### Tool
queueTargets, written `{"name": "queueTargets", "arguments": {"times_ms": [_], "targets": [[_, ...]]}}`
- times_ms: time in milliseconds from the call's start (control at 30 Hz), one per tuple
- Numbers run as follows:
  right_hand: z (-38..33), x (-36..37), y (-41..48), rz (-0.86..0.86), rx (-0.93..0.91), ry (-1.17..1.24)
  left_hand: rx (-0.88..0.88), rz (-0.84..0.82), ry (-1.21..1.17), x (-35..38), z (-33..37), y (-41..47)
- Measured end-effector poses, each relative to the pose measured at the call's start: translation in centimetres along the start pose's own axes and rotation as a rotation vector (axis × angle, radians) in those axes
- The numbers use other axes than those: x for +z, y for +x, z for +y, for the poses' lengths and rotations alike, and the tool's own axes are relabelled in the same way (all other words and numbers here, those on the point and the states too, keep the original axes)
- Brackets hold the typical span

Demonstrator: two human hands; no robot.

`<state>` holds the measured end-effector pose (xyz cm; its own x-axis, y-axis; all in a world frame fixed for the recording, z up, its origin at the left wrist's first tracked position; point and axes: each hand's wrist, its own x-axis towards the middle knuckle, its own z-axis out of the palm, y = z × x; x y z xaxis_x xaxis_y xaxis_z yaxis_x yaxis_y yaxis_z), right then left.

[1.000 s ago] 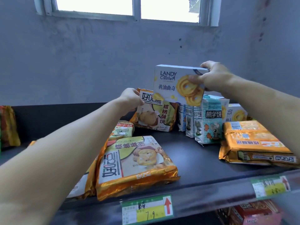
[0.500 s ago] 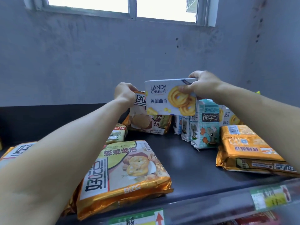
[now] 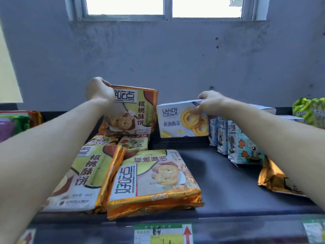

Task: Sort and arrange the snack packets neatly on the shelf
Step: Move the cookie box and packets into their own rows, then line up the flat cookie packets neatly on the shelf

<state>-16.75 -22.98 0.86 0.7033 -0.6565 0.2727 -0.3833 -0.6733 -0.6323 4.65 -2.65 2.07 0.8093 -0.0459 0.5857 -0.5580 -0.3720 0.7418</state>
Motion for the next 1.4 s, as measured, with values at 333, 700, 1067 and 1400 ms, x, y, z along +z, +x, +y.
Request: {"name": "queueTargets", "arguments": {"times_ms": [333,700,1067,1400], "targets": [[1.6,5.3,2.7,-0.173,0.097,0.132,-0.099,0.003,0.077,-3.9,-3.4,1.9],[2.2,6.7,2.9,-0.050,0.073,-0.093,-0.132,-0.065,0.108,-3.8,-5.6,1.7],[-1.5,5.7,-0.2,0.257,-0.085,-0.245,-0.181,-0.187,-0.002,-4.3,-4.9,0.8],[-8.8,8.7,-3.2,0.078,-0.259,-0.019,-0.200,-0.158,-0.175,-6.6,-5.6,-0.1]]}}
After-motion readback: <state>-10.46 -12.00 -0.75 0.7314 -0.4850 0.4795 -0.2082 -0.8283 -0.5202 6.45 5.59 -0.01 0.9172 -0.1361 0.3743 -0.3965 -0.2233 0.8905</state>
